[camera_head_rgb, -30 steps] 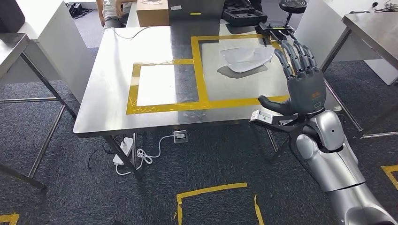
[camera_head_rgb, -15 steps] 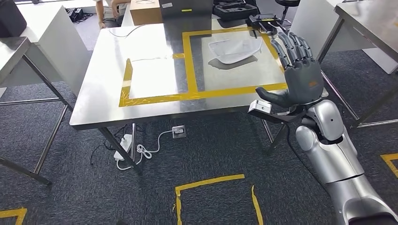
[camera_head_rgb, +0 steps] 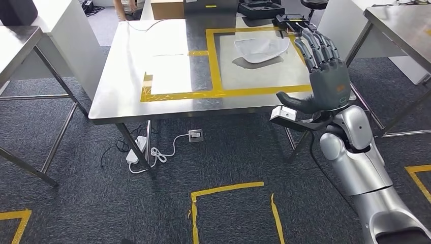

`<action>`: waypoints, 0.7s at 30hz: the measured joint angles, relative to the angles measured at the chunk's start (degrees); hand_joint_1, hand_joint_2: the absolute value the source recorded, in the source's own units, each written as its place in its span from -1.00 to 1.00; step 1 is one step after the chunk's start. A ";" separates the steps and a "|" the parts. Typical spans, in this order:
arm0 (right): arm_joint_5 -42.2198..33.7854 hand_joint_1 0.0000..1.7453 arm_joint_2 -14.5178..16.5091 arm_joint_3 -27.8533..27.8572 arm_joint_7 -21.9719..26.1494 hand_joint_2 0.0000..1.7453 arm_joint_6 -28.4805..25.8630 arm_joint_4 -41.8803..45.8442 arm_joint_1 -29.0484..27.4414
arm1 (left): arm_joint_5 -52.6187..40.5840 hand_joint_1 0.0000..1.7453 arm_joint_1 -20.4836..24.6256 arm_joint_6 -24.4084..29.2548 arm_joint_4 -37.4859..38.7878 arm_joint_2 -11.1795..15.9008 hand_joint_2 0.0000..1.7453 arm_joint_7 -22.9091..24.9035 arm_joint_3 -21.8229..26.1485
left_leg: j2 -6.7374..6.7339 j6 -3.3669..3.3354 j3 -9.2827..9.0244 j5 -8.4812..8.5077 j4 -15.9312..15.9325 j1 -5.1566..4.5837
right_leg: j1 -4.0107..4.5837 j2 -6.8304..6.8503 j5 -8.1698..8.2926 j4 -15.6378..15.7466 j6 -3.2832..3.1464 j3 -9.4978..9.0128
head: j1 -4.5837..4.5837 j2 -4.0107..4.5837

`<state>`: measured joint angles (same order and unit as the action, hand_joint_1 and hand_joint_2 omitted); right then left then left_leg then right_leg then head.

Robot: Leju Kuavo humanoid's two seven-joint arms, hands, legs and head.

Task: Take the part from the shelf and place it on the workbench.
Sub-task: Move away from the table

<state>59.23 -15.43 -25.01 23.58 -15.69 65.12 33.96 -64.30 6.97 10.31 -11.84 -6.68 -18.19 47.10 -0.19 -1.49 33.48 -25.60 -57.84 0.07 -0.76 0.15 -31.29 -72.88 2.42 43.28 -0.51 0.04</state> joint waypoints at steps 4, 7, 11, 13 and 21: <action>-0.02 -1.00 0.41 -0.11 -0.02 1.00 -1.00 -0.54 0.45 | -0.01 -1.00 -0.01 -0.03 0.05 -0.05 -1.00 0.04 0.01 | 0.05 0.61 2.21 1.09 -1.01 0.26 | -0.31 0.01 1.45 6.56 0.20 -6.56 | -0.01 0.00; 0.25 -1.00 1.32 -0.39 -0.28 1.00 -1.55 -1.08 1.53 | 0.19 -1.00 0.04 -0.03 -0.02 0.08 -1.00 -0.04 0.02 | 0.08 1.63 2.97 1.73 -1.51 0.12 | 0.08 -0.18 2.99 13.77 -0.70 -10.83 | -0.03 0.00; 0.94 -1.00 2.72 -0.91 -0.71 1.00 -1.98 -2.31 2.74 | 0.76 -1.00 -0.08 0.05 -0.01 0.17 -1.00 -0.49 0.02 | 0.16 3.15 3.86 1.40 -2.16 0.28 | 0.08 -0.06 4.63 13.96 -2.72 -9.96 | 0.01 0.00; 1.41 -1.00 3.44 -1.13 -1.07 1.00 -2.00 -2.94 3.26 | 0.90 -1.00 -0.09 0.11 0.02 0.16 -1.00 -0.66 0.02 | 0.21 3.64 6.00 -2.52 -7.20 0.42 | -0.03 0.13 5.64 14.20 -3.45 -9.04 | 0.12 0.00; 2.10 -1.00 4.24 -1.67 -1.63 1.00 -2.15 -4.93 3.62 | 1.13 -1.00 -0.09 0.15 0.04 0.26 -1.00 -0.81 0.02 | 0.21 2.68 -1.32 -4.46 -3.61 0.08 | 0.34 0.21 8.98 13.80 -2.80 -4.99 | 0.12 0.00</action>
<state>61.34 -11.19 -26.68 21.96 -17.84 60.19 37.57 -63.17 6.88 10.45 -11.79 -6.43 -19.00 47.12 0.02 1.19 32.15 -30.05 -61.44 0.15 -0.43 0.36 -22.31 -59.08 -0.37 38.29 -0.40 0.04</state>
